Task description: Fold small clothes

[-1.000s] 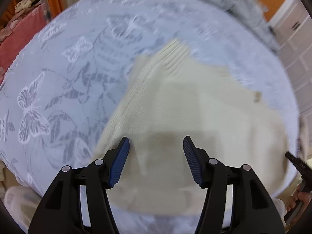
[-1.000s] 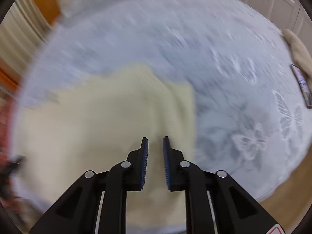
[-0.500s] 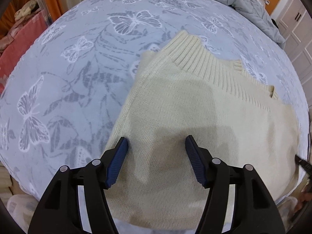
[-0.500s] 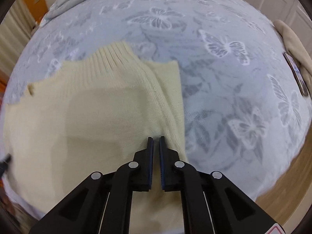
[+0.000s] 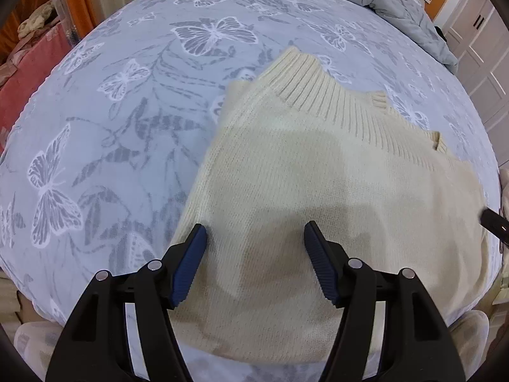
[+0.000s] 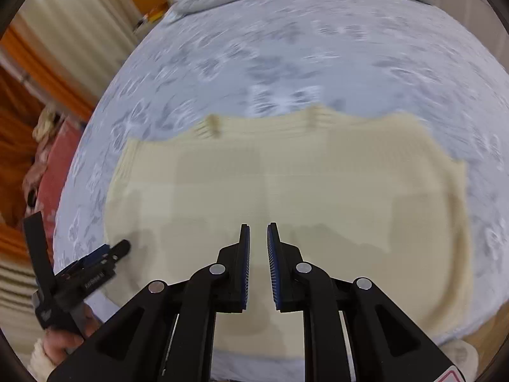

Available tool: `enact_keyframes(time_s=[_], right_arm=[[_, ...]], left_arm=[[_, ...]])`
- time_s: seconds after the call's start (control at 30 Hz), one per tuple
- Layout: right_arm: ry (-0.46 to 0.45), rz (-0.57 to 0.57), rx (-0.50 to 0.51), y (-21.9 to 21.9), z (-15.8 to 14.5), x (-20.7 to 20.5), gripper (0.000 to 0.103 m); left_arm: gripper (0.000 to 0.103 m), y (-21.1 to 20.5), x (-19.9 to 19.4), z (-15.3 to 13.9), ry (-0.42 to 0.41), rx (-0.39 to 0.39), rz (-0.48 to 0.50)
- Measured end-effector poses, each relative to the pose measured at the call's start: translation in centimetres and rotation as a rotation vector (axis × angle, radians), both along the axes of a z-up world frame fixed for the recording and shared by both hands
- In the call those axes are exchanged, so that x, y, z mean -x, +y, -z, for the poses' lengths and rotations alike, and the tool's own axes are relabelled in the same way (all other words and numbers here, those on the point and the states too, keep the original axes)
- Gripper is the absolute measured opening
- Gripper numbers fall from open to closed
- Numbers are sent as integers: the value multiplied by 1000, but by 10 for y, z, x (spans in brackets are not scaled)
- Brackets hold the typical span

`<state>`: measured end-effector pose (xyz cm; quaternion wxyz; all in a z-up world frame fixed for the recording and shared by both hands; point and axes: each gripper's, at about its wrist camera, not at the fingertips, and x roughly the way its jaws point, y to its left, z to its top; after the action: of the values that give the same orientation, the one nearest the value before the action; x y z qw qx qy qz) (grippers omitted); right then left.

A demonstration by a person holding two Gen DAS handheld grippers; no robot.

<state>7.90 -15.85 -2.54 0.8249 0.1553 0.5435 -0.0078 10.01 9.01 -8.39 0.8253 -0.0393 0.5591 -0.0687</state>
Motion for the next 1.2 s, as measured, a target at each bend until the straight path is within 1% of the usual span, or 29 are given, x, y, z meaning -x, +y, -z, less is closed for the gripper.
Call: enact_keyframes(time_s=[0.1, 0.2, 0.27, 0.33, 0.43, 0.47, 0.53, 0.6, 0.67, 0.7, 0.73, 0.77, 0.8, 0.83, 0.87, 0.9, 0.93, 0.97, 1.0, 1.07, 1.1, 1.13, 1.17, 1.2], right_arm=[[42, -25, 28, 20, 16, -22, 14], [127, -47, 62, 33, 45, -38, 15], [125, -57, 81, 37, 53, -38, 15], [129, -60, 104, 41, 49, -39, 15], [88, -22, 46, 35, 34, -37, 15], [81, -11, 45, 33, 30, -37, 15], [102, -9, 54, 32, 36, -42, 20], [149, -36, 70, 35, 55, -47, 20], [144, -53, 111, 42, 54, -50, 19], [146, -55, 119, 44, 51, -51, 20], [130, -56, 106, 45, 44, -51, 21], [102, -51, 78, 45, 37, -50, 21], [90, -46, 71, 43, 34, -50, 21], [78, -40, 70, 42, 30, -51, 21], [74, -38, 70, 40, 29, -51, 21], [79, -39, 70, 39, 31, -52, 21], [99, -39, 73, 37, 38, -55, 21], [126, -39, 72, 35, 47, -57, 21], [142, -40, 60, 35, 56, -58, 21], [113, -39, 64, 34, 59, -56, 21], [110, -42, 73, 36, 59, -56, 21], [108, -48, 85, 38, 59, -56, 21], [105, -55, 96, 39, 58, -56, 21], [102, -62, 104, 41, 58, -56, 22]], left_arm=[[62, 1, 0, 0, -2, 3, 15], [63, 1, 0, 2, -5, 6, 32], [63, 2, -1, 2, -4, 14, 36], [63, 4, -1, 3, -4, 20, 41], [64, 5, 0, 3, -5, 25, 49], [64, 4, 0, 3, -6, 26, 51], [64, 4, 0, 4, -8, 25, 54], [65, 3, 0, 4, -11, 23, 56], [65, 3, 0, 4, -9, 22, 57], [65, 3, 0, 4, -8, 24, 56], [65, 3, 0, 4, -7, 26, 57], [64, 5, 1, 1, -7, 38, 57], [64, 7, 3, -2, -13, 54, 53], [65, 12, 9, -9, -29, 95, 47], [71, 18, 13, -13, -42, 129, 39], [75, 28, 20, -18, -59, 185, 9], [82, 35, 25, -19, -64, 226, -18], [87, 42, 29, -16, -63, 265, -46], [88, 49, 32, -9, -46, 285, -79], [89, 54, 31, 10, 8, 263, -119], [89, 57, 30, 27, 65, 274, -140], [89, 59, 31, 33, 71, 298, -149], [89, 61, 34, 33, 39, 317, -156], [89, 59, 35, 34, 30, 316, -156]])
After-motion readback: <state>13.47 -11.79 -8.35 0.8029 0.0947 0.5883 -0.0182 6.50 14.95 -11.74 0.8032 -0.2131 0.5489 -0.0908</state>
